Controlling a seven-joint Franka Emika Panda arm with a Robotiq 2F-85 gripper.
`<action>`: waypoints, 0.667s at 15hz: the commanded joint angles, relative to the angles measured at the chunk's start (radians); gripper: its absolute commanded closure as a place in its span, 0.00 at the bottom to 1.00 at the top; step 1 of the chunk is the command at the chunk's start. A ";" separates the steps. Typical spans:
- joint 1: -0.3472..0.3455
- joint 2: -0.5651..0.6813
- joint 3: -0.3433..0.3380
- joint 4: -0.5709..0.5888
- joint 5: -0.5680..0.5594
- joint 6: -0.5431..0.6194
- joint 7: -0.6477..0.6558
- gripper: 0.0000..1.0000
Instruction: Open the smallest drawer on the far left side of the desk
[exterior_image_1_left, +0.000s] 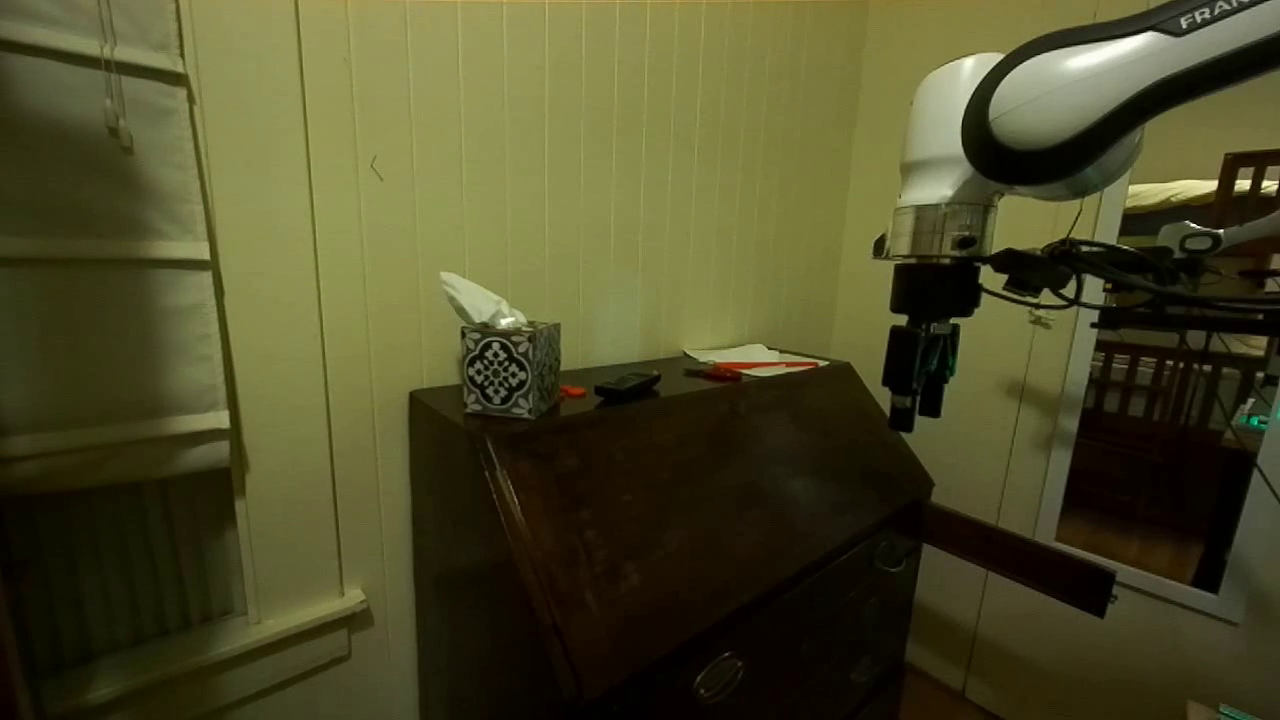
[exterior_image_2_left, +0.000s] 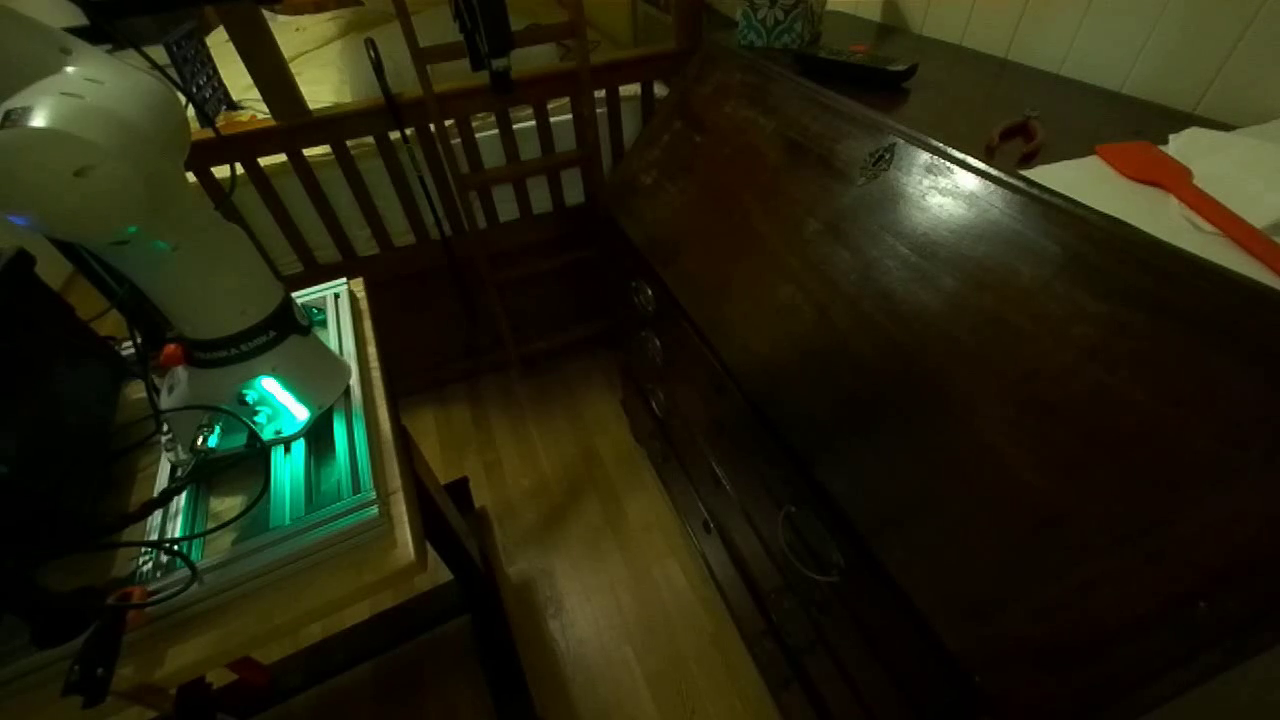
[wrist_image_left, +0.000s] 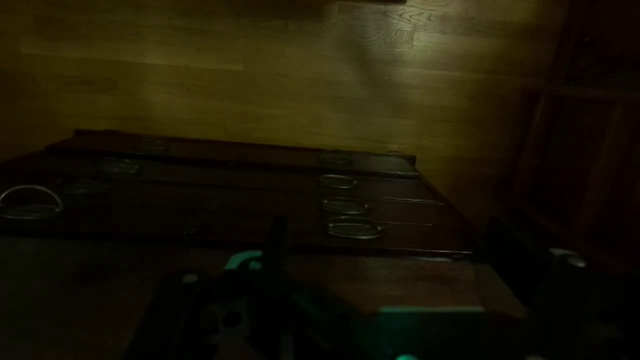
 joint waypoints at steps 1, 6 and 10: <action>0.005 0.053 0.001 0.011 -0.004 0.050 0.032 0.00; 0.061 0.279 0.080 -0.006 0.023 0.287 0.112 0.00; 0.131 0.484 0.155 0.022 0.050 0.418 0.220 0.00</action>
